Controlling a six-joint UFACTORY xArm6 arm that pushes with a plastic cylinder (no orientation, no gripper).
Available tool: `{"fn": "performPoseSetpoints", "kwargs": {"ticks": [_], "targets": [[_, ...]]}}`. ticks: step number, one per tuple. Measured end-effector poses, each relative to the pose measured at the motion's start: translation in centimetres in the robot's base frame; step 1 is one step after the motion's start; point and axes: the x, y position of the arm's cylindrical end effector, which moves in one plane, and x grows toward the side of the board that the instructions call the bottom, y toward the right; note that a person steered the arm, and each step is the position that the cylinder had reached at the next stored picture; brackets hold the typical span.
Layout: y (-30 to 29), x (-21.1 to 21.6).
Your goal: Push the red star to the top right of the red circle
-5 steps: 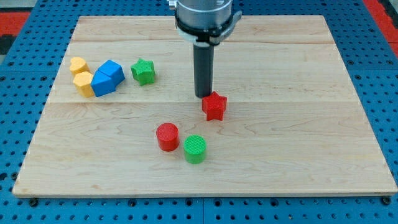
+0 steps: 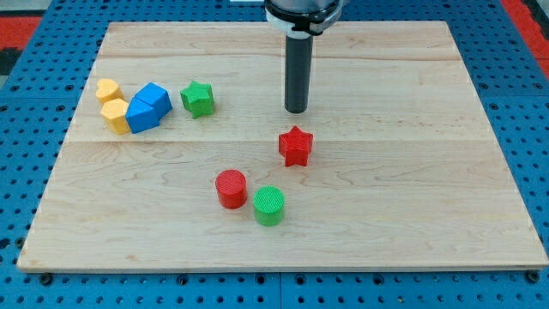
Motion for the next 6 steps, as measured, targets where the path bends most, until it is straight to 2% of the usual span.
{"fn": "performPoseSetpoints", "kwargs": {"ticks": [3,4,5,6], "targets": [[-0.1,-0.1],[3.0,-0.1],[7.6,1.9],[0.7,6.8]]}}
